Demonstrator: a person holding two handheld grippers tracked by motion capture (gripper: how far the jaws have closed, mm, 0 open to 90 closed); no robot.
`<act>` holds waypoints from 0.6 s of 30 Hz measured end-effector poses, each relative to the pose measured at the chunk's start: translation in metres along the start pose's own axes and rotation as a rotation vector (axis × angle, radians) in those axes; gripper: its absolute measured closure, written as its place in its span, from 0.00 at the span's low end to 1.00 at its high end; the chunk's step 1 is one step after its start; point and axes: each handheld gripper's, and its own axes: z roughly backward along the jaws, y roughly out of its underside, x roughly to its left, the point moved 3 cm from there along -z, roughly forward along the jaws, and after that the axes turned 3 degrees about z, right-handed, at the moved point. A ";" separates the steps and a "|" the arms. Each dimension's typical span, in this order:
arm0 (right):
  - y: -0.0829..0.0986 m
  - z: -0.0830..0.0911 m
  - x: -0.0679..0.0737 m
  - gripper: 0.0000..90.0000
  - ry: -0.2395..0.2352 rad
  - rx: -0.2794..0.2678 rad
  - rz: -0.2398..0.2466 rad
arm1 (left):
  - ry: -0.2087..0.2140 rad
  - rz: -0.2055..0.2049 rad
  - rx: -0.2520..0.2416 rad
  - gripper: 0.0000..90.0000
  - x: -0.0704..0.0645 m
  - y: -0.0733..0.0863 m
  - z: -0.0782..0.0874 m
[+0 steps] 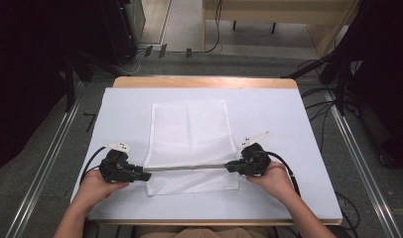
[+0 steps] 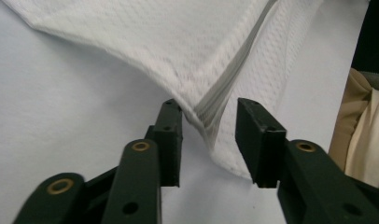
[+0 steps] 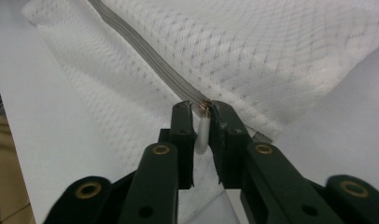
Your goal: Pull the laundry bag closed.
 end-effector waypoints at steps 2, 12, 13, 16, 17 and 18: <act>-0.002 0.002 0.001 0.83 0.009 -0.028 0.018 | 0.000 0.008 -0.026 0.62 0.001 -0.001 0.002; -0.003 0.012 -0.013 0.56 0.107 -0.100 -0.022 | -0.092 0.044 -0.152 0.48 0.009 -0.004 0.015; -0.003 0.014 -0.016 0.53 0.116 -0.113 -0.029 | -0.110 0.042 -0.162 0.47 0.011 -0.003 0.016; -0.002 0.021 -0.024 0.45 0.152 -0.155 -0.045 | -0.151 0.058 -0.183 0.44 0.015 -0.003 0.019; -0.001 0.024 -0.028 0.44 0.172 -0.167 -0.048 | -0.160 0.063 -0.186 0.43 0.017 -0.003 0.020; 0.000 0.026 -0.031 0.42 0.191 -0.175 -0.057 | -0.172 0.061 -0.190 0.43 0.018 -0.002 0.021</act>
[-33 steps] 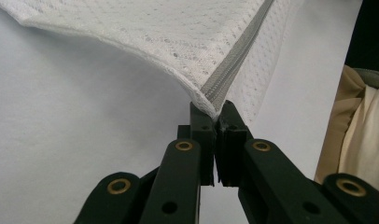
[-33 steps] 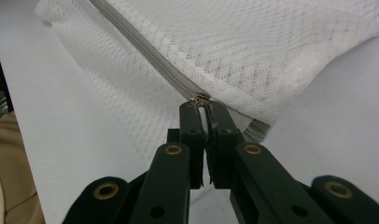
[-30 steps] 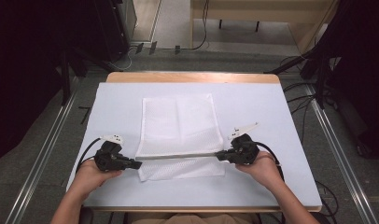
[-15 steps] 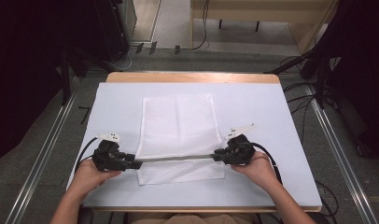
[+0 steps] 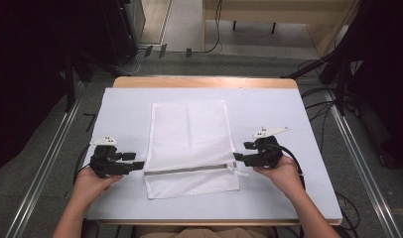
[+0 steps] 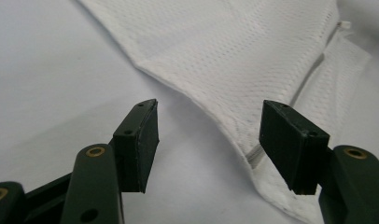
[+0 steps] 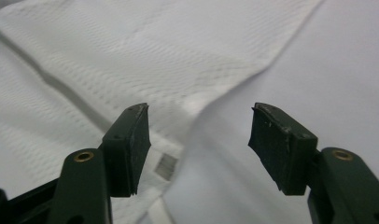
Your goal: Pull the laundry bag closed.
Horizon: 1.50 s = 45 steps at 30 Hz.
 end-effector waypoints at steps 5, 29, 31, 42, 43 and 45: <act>0.004 0.007 -0.018 0.39 0.044 -0.017 -0.044 | -0.036 0.009 -0.028 0.42 0.004 0.000 0.004; 0.022 0.015 -0.062 0.32 0.196 -0.034 -0.092 | -0.150 0.105 -0.076 0.40 0.030 0.003 0.014; 0.022 0.014 -0.062 0.32 0.198 -0.031 -0.086 | -0.150 0.103 -0.075 0.40 0.030 0.003 0.013; 0.023 0.012 -0.061 0.32 0.191 -0.018 -0.082 | -0.151 0.103 -0.057 0.39 0.029 0.004 0.011; 0.024 0.012 -0.061 0.32 0.191 -0.015 -0.080 | -0.154 0.101 -0.057 0.39 0.029 0.004 0.010; 0.024 0.011 -0.061 0.31 0.191 -0.015 -0.078 | -0.156 0.100 -0.052 0.37 0.030 0.004 0.009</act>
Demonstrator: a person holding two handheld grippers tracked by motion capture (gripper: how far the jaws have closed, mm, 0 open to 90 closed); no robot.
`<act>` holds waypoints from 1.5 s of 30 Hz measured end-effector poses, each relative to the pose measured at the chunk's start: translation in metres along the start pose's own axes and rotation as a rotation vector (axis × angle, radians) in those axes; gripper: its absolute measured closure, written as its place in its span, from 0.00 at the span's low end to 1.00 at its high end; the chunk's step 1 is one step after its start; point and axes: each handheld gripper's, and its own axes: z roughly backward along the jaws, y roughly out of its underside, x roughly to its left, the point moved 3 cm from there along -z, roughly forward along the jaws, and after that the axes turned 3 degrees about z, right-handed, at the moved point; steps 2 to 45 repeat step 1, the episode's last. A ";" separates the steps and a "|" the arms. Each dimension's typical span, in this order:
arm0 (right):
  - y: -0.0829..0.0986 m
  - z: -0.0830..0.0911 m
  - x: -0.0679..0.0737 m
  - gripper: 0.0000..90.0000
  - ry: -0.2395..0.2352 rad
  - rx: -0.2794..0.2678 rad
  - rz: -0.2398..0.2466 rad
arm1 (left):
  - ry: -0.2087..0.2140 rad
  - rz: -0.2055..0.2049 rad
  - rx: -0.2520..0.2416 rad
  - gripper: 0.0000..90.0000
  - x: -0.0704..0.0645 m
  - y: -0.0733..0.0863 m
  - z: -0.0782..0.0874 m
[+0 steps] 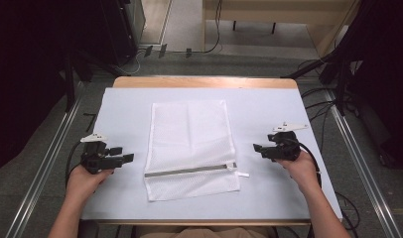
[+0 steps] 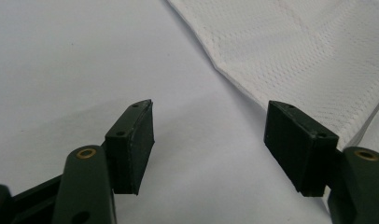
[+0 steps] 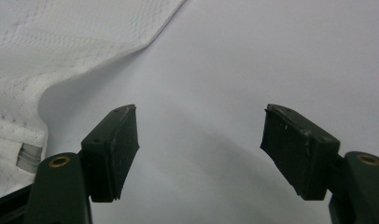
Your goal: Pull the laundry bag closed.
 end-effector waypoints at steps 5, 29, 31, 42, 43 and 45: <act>0.000 0.000 0.000 0.31 -0.002 0.003 0.002 | -0.002 -0.003 0.001 0.37 0.000 0.000 -0.001; 0.000 0.000 0.000 0.31 -0.002 0.003 0.002 | -0.002 -0.003 0.001 0.37 0.000 0.000 -0.001; 0.000 0.000 0.000 0.31 -0.002 0.003 0.002 | -0.002 -0.003 0.001 0.37 0.000 0.000 -0.001; 0.000 0.000 0.000 0.31 -0.002 0.003 0.002 | -0.002 -0.003 0.001 0.37 0.000 0.000 -0.001; 0.000 0.000 0.000 0.31 -0.002 0.003 0.002 | -0.002 -0.003 0.001 0.37 0.000 0.000 -0.001; 0.000 0.000 0.000 0.31 -0.002 0.003 0.002 | -0.002 -0.003 0.001 0.37 0.000 0.000 -0.001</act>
